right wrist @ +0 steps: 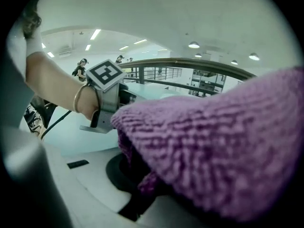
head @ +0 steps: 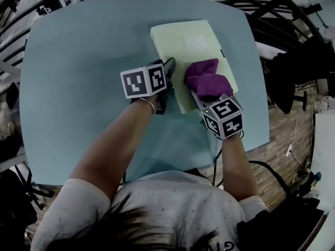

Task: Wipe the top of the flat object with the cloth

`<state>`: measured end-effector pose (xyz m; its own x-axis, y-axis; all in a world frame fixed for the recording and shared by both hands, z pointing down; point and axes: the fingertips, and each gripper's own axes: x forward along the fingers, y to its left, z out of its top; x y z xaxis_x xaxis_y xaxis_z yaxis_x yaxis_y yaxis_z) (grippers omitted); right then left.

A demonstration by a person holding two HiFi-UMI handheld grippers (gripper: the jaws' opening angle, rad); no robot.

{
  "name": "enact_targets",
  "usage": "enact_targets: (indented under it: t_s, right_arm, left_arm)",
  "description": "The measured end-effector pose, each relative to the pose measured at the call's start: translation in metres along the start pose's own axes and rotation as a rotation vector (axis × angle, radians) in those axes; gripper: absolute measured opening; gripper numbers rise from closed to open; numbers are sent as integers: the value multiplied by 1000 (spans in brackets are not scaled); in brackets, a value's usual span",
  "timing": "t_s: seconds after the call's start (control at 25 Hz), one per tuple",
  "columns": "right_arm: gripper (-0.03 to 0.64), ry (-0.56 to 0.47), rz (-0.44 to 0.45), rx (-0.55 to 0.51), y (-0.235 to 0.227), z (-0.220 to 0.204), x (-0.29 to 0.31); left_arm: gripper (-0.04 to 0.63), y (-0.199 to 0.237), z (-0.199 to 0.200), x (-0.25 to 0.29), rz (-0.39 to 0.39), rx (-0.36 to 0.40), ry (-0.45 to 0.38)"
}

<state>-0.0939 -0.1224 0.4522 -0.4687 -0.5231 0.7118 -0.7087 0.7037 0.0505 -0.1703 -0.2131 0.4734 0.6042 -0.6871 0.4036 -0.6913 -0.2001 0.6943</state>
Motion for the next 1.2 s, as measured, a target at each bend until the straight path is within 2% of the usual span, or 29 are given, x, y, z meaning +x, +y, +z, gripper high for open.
enact_targets:
  t_s: [0.2,0.44,0.72,0.84,0.92,1.04,1.12,1.2]
  right_arm:
    - [28,9,-95,52,-46,-20,-14]
    - [26,3,-140,147,-85,-34,-27]
    - [26,-8,-219,176,-128,-51,-44]
    - [26,-19,-216,193,-143,-56,-51]
    - [26,-25,-192,193,-146,-58,-53]
    - [28,-28,-141,216,-145,-58,-54]
    - [28,-45,-118,233,-145,-48,-55]
    - [28,-118,-94,208,-135,-26,-62]
  left_arm:
    - [198,-1,0,0,-4,3,-2]
    - [198,-1,1,-2,-9,5,-5]
    - [193,-3,2,-2,-9,11,-11]
    - [193,-5,0,-1,-2,16,-15]
    - [193,-9,1,0,10,98,-28]
    - [192,-14,5,-6,51,323,-108]
    - [192,-13,9,-9,54,350,-140]
    - [190,-13,8,-5,31,322,-121]
